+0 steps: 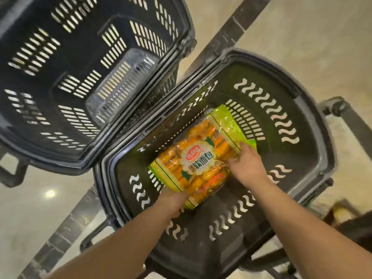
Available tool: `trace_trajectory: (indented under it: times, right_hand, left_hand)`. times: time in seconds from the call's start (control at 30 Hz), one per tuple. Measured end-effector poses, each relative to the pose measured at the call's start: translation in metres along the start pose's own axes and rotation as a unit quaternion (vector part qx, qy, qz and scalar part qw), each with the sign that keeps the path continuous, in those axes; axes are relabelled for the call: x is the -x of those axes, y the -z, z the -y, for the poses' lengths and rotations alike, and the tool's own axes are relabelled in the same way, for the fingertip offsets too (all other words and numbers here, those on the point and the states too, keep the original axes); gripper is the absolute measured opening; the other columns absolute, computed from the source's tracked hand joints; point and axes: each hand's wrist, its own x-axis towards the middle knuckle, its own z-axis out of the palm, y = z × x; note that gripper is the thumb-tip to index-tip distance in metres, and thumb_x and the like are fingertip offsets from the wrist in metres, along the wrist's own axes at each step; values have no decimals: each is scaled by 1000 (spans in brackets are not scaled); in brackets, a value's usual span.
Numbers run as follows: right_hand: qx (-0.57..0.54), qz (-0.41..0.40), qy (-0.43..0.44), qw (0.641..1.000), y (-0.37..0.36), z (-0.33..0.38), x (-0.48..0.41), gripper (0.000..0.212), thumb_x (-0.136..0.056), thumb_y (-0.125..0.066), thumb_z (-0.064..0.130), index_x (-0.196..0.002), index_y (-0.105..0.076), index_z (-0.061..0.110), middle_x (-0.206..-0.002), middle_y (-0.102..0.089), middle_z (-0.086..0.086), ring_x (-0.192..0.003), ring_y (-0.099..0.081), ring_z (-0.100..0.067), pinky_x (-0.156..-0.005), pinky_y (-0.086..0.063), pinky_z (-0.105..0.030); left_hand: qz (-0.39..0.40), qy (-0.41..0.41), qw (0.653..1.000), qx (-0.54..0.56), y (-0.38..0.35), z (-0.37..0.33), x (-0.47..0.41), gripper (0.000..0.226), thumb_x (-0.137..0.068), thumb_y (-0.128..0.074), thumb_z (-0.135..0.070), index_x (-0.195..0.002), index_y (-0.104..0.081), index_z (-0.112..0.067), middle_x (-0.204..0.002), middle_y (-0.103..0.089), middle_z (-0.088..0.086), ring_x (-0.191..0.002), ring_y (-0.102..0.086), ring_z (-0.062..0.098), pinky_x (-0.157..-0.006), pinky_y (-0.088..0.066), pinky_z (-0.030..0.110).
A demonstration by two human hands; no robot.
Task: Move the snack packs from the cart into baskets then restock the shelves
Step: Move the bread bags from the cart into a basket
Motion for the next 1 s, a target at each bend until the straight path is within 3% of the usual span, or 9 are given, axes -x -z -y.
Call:
trace_trajectory:
  times: [0.1, 0.23, 0.43, 0.53, 0.6, 0.7, 0.8, 0.93, 1.0]
  right_hand:
    - [14, -22, 15, 1000, 28, 10, 45, 63, -93, -61, 26, -149, -40, 6, -148, -47, -15, -137, -42, -33, -113, -34, -41]
    - [50, -87, 71, 992, 77, 31, 119, 59, -93, -61, 29, -147, -46, 11, -139, -53, -10, -128, -50, -30, -109, -39, -41]
    - [105, -195, 135, 966, 163, 68, 253, 62, -79, -74, 28, -138, -58, 14, -136, -58, -12, -128, -53, -32, -113, -38, -55]
    - [126, -237, 154, 951, 204, 83, 326, 63, -78, -77, 30, -138, -59, 20, -145, -53, -13, -137, -47, -32, -117, -30, -56]
    - [115, -268, 152, 945, 226, 86, 367, 62, -78, -78, 30, -136, -60, 22, -147, -52, -13, -139, -45, -33, -119, -26, -56]
    - [103, -305, 136, 937, 251, 80, 425, 62, -79, -77, 36, -137, -60, 22, -148, -51, -14, -141, -43, -35, -120, -26, -58]
    - [78, -342, 126, 928, 263, 69, 474, 63, -79, -76, 36, -138, -60, 22, -148, -52, -12, -141, -43, -34, -120, -25, -57]
    - [60, -373, 99, 921, 266, 51, 522, 60, -85, -69, 36, -142, -53, 25, -150, -48, -7, -145, -37, -29, -123, -18, -52]
    - [42, -390, 82, 916, 262, 41, 544, 59, -86, -68, 36, -141, -53, 25, -147, -50, -7, -143, -39, -29, -123, -20, -52]
  left_hand:
    - [-30, -102, 981, -160, 18, -17, 46, 48, -92, -71, -30, -130, -45, -18, -120, -64, 6, -109, -62, 24, -97, -51, 37]
    - [-46, -266, 905, -329, 43, -56, 124, 77, -75, -64, -58, -143, -38, -32, -136, -55, -2, -121, -59, 18, -104, -52, 42]
    - [-120, -424, 673, -595, 65, -112, 292, 84, -96, -57, -48, -162, -16, -18, -169, -12, 10, -152, -22, 30, -121, -32, 46]
    - [-156, -469, 571, -656, 75, -116, 370, 79, -99, -50, -50, -163, -16, -17, -170, -9, 15, -154, -19, 34, -124, -23, 47]
    - [-194, -508, 516, -662, 81, -110, 416, 83, -92, -62, -48, -160, -29, -16, -168, -20, 19, -151, -28, 39, -123, -27, 52]
    - [-212, -543, 468, -664, 86, -92, 473, 88, -73, -81, -48, -148, -52, -14, -158, -42, 22, -141, -46, 41, -114, -40, 56]
    - [-230, -562, 428, -670, 82, -75, 514, 88, -68, -83, -51, -145, -57, -16, -155, -46, 21, -139, -48, 42, -111, -42, 57]
    - [-207, -601, 402, -659, 62, -57, 549, 83, -94, -59, -50, -163, -24, -20, -171, -9, 16, -157, -13, 38, -127, -11, 55]
    - [-200, -624, 376, -655, 50, -49, 562, 82, -97, -54, -50, -164, -16, -20, -172, -2, 14, -158, -6, 36, -128, -5, 54]
